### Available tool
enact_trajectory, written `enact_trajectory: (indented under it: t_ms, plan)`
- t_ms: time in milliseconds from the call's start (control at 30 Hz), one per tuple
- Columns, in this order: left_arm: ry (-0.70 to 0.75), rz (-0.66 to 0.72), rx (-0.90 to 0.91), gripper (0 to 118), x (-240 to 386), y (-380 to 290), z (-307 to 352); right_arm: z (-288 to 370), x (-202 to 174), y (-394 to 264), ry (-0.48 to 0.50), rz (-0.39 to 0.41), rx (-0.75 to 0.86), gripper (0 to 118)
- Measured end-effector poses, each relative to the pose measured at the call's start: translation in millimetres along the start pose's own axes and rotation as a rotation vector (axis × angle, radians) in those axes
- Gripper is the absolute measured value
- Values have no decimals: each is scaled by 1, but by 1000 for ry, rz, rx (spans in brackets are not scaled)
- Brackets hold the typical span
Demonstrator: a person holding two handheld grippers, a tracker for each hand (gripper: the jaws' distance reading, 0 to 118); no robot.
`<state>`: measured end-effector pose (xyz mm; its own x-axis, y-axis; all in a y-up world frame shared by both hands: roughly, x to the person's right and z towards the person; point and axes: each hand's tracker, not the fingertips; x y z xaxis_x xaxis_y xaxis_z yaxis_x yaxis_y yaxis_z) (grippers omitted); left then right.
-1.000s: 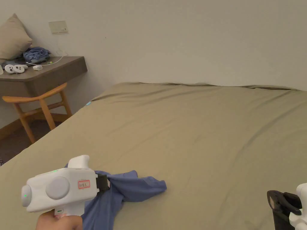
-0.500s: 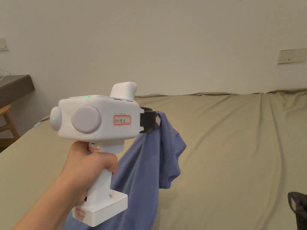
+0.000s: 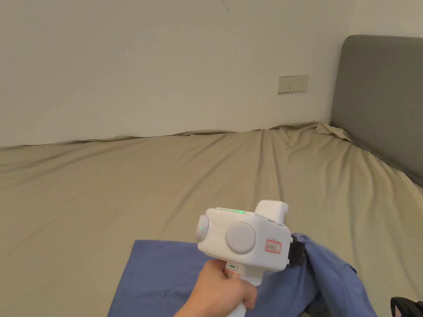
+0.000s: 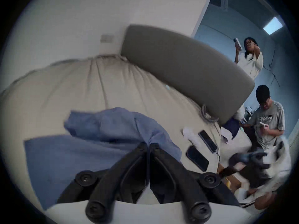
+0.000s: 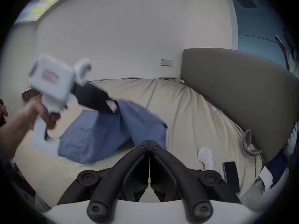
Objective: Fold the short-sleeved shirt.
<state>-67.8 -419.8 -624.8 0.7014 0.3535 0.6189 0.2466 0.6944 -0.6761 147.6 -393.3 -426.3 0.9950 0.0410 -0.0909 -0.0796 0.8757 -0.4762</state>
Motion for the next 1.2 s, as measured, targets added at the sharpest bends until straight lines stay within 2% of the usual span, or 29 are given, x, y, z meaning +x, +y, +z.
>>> enact_trajectory:
  t_ms: [33, 67, 100, 167, 233, 400, 467, 500, 533, 567, 600, 633, 800, 1000, 1033, 1067, 1100, 1133, 1200]
  plan:
    - [-8, 23, -45, 23, -4, -9, -19, 0, 1, -1, -7, -1, -3, 3]
    - [3, 57, -70, 60, -4, -22, -32, -1, 1, -2, -9, -6, -6, 3]
    - [20, 78, -98, 91, -8, -29, -41, -2, 1, -2, -5, -11, -7, 3]
    - [33, 135, -168, 89, -20, -37, -44, -3, 0, -3, 6, -25, -2, 3]
    - [49, 153, -113, 89, -25, -41, -14, -4, -4, -1, 29, -25, 6, 3]
    - [256, 73, 214, 89, -40, -51, 130, -16, -19, 11, 84, 15, 11, 3]
    - [360, 105, 307, 85, -41, -75, 184, -23, -27, 14, 109, 21, 16, 3]
    - [405, 131, 341, 72, -44, -88, 204, -27, -31, 16, 119, 24, 11, 3]
    - [458, 149, 361, 47, -48, -101, 222, -31, -35, 17, 129, 29, 7, 3]
    - [520, 162, 379, 13, -51, -116, 237, -35, -39, 17, 146, 34, 6, 3]
    - [596, 173, 393, 0, -48, -131, 246, -37, -43, 17, 158, 38, 4, 3]
    - [667, 184, 409, 0, -50, -148, 257, -41, -47, 17, 169, 41, 2, 3]
    - [671, 307, 349, 0, -67, -194, 278, -54, -57, 14, 192, 58, -18, 3]
    - [653, 296, 273, 0, -119, -159, 241, -73, -54, 20, 180, 95, -45, 3]
    - [639, 284, 228, 7, -133, -145, 229, -76, -52, 22, 174, 95, -50, 3]
    - [658, 275, 201, 24, -147, -130, 214, -79, -50, 24, 164, 94, -56, 3]
    - [640, 274, 178, 68, -163, -118, 201, -80, -48, 25, 155, 94, -57, 3]
    - [615, 285, 132, 92, -192, -100, 187, -81, -46, 26, 145, 95, -57, 3]
    - [618, 309, 62, 92, -225, -76, 155, -81, -41, 26, 129, 95, -65, 3]
